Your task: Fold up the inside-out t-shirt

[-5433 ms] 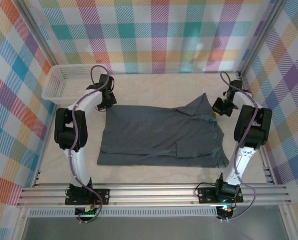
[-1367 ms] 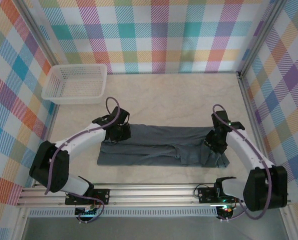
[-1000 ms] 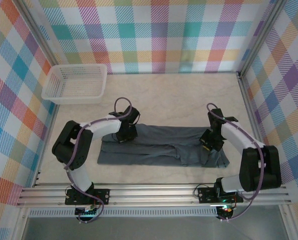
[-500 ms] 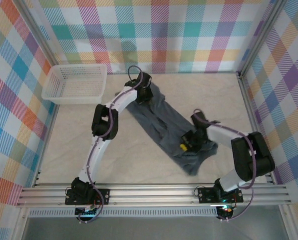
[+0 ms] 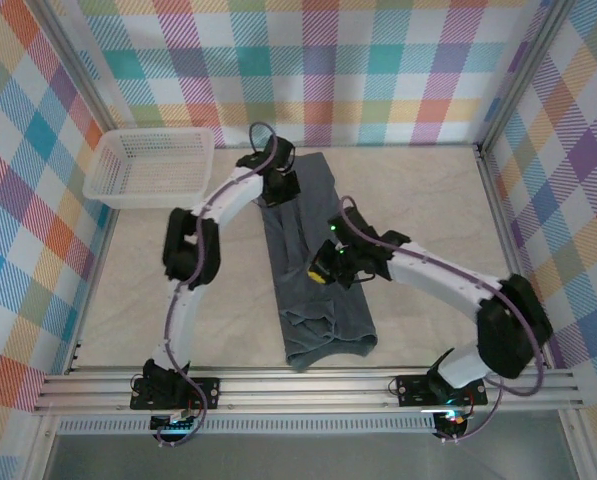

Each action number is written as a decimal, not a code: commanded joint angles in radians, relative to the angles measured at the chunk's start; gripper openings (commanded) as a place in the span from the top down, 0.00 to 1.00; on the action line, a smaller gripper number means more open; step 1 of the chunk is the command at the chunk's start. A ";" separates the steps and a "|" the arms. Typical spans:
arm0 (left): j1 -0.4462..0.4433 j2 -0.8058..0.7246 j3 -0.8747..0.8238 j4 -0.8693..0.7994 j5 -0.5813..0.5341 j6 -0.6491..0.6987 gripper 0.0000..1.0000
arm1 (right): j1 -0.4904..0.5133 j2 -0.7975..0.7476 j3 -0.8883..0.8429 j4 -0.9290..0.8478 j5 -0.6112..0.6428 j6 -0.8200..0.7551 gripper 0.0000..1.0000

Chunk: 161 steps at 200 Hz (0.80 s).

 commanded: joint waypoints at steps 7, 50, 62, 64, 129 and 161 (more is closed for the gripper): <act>0.011 -0.201 -0.200 0.046 0.003 0.193 1.00 | -0.014 -0.009 0.007 -0.204 0.222 -0.600 0.98; 0.015 -0.117 -0.224 0.057 0.031 0.251 1.00 | -0.023 0.123 -0.012 -0.238 0.280 -0.843 1.00; 0.016 -0.068 -0.185 0.072 0.014 0.237 1.00 | -0.035 0.165 -0.014 -0.215 0.269 -0.833 1.00; 0.017 -0.056 -0.177 0.074 0.012 0.236 1.00 | -0.037 0.176 -0.012 -0.214 0.268 -0.830 1.00; 0.038 0.256 0.126 0.046 -0.027 0.199 1.00 | -0.068 0.351 0.028 -0.089 0.025 -0.732 1.00; 0.076 0.464 0.445 -0.030 -0.005 0.169 1.00 | -0.066 0.466 0.096 -0.068 -0.103 -0.769 1.00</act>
